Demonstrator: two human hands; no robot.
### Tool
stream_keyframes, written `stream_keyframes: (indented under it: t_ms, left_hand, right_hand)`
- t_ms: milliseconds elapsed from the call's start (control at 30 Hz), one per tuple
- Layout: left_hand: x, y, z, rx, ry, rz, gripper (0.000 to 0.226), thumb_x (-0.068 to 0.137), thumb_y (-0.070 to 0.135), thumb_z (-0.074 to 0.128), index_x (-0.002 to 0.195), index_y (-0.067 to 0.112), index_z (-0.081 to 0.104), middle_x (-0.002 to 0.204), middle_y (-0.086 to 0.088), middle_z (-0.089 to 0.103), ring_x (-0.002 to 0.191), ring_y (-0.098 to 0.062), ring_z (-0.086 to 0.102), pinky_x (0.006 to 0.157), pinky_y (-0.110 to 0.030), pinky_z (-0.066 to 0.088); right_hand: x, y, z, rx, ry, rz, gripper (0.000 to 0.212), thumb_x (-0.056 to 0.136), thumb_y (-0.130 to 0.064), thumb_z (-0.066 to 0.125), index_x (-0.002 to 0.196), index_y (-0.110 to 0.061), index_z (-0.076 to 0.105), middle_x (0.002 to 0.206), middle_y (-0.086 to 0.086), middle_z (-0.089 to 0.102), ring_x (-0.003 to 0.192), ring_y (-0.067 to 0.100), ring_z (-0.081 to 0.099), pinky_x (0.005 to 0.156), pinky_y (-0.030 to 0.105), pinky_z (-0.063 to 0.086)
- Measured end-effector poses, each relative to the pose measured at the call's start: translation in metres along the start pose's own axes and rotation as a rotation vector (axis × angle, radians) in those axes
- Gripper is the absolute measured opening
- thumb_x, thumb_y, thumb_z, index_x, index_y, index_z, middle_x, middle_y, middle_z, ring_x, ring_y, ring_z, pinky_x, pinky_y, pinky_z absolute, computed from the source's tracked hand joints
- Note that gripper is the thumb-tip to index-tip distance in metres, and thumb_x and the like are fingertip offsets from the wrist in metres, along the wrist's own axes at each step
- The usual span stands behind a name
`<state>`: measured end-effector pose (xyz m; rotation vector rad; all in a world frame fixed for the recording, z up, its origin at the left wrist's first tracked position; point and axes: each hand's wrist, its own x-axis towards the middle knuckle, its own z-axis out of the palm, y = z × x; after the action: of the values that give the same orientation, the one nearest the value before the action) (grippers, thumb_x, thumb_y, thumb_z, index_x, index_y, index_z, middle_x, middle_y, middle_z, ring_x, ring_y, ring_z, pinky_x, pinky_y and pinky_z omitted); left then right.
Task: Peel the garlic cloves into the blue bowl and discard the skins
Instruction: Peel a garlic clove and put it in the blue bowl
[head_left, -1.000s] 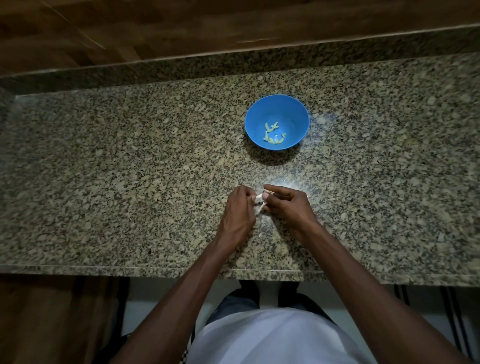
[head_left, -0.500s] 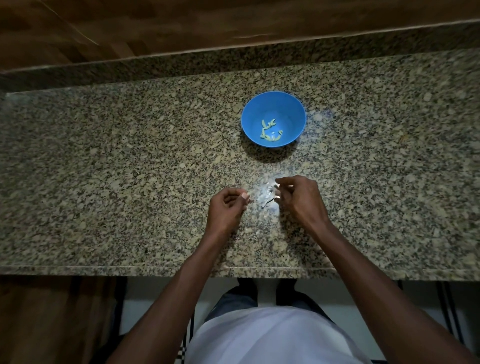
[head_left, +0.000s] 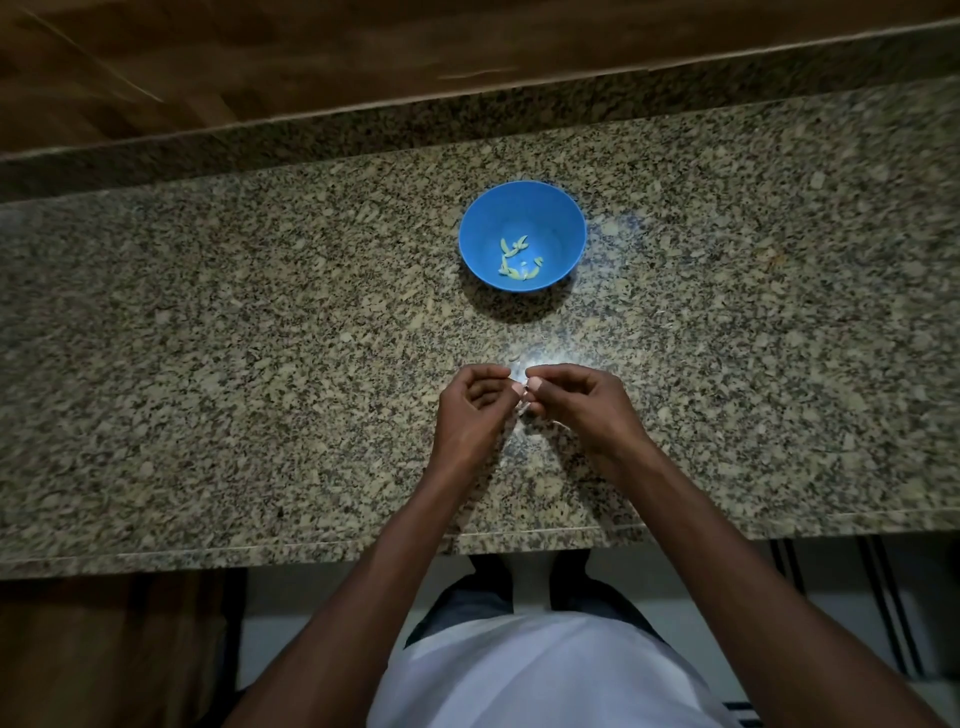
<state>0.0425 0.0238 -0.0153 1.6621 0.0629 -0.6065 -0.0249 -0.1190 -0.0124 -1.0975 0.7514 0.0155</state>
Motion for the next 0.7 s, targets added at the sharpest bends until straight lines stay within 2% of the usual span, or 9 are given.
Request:
stream_keyframes:
  t_ms: [133, 233, 333, 433, 500, 600, 700]
  left_hand:
    - [0.001, 0.002, 0.004, 0.058, -0.031, 0.052, 0.028, 0.089, 0.016, 0.081, 0.112, 0.007, 0.066, 0.105, -0.017, 0.071, 0.097, -0.023, 0.07, 0.086, -0.031, 0.061]
    - [0.001, 0.003, 0.006, 0.087, -0.076, 0.069, 0.027, 0.09, 0.015, 0.08, 0.112, 0.009, 0.065, 0.101, -0.018, 0.071, 0.094, -0.021, 0.071, 0.085, -0.033, 0.062]
    - [0.003, 0.001, 0.005, 0.111, -0.091, 0.083, 0.026, 0.089, 0.013, 0.081, 0.11, 0.008, 0.067, 0.099, -0.017, 0.071, 0.09, -0.017, 0.07, 0.085, -0.033, 0.062]
    - [0.004, 0.001, 0.003, 0.125, -0.06, 0.092, 0.021, 0.091, 0.012, 0.079, 0.109, 0.009, 0.069, 0.099, -0.008, 0.072, 0.091, -0.012, 0.068, 0.088, -0.03, 0.06]
    - [0.004, 0.003, 0.002, 0.128, -0.063, 0.11, 0.018, 0.093, 0.013, 0.077, 0.11, 0.013, 0.072, 0.102, -0.002, 0.074, 0.094, -0.01, 0.069, 0.09, -0.03, 0.059]
    - [0.002, 0.011, 0.004, 0.139, -0.129, 0.169, 0.022, 0.095, 0.012, 0.074, 0.116, 0.015, 0.074, 0.111, 0.004, 0.075, 0.102, -0.009, 0.071, 0.09, -0.027, 0.059]
    - [0.004, 0.016, 0.007, 0.169, -0.19, 0.223, 0.021, 0.094, 0.009, 0.074, 0.115, 0.012, 0.076, 0.109, 0.002, 0.077, 0.103, -0.014, 0.072, 0.09, -0.03, 0.06]
  right_hand:
    - [0.001, -0.001, 0.001, 0.212, 0.029, 0.106, 0.017, 0.09, -0.003, 0.076, 0.107, 0.0, 0.075, 0.096, 0.012, 0.078, 0.087, 0.018, 0.075, 0.076, 0.025, 0.061]
    - [-0.001, 0.003, -0.001, 0.288, 0.05, 0.142, 0.015, 0.092, -0.005, 0.075, 0.106, -0.003, 0.074, 0.092, 0.008, 0.077, 0.08, 0.015, 0.073, 0.07, 0.023, 0.06]
    - [-0.002, 0.003, -0.008, 0.225, 0.072, 0.098, 0.015, 0.094, -0.009, 0.074, 0.109, -0.009, 0.077, 0.094, 0.008, 0.078, 0.082, 0.017, 0.072, 0.071, 0.025, 0.06]
    - [-0.001, -0.002, -0.015, 0.208, 0.052, 0.068, 0.019, 0.097, -0.005, 0.07, 0.115, -0.009, 0.076, 0.108, 0.014, 0.078, 0.098, 0.022, 0.076, 0.078, 0.028, 0.061]
    - [0.0, -0.005, -0.019, 0.188, 0.014, 0.052, 0.021, 0.098, -0.003, 0.068, 0.117, -0.007, 0.076, 0.11, 0.016, 0.077, 0.104, 0.025, 0.076, 0.084, 0.032, 0.061]
    - [0.0, -0.004, -0.023, 0.107, -0.014, 0.019, 0.024, 0.095, -0.005, 0.072, 0.119, -0.008, 0.075, 0.107, 0.018, 0.078, 0.101, 0.026, 0.076, 0.091, 0.036, 0.062]
    - [-0.001, -0.003, -0.025, 0.051, -0.024, -0.016, 0.021, 0.093, -0.006, 0.074, 0.114, -0.005, 0.075, 0.1, 0.02, 0.078, 0.089, 0.024, 0.077, 0.084, 0.036, 0.062]
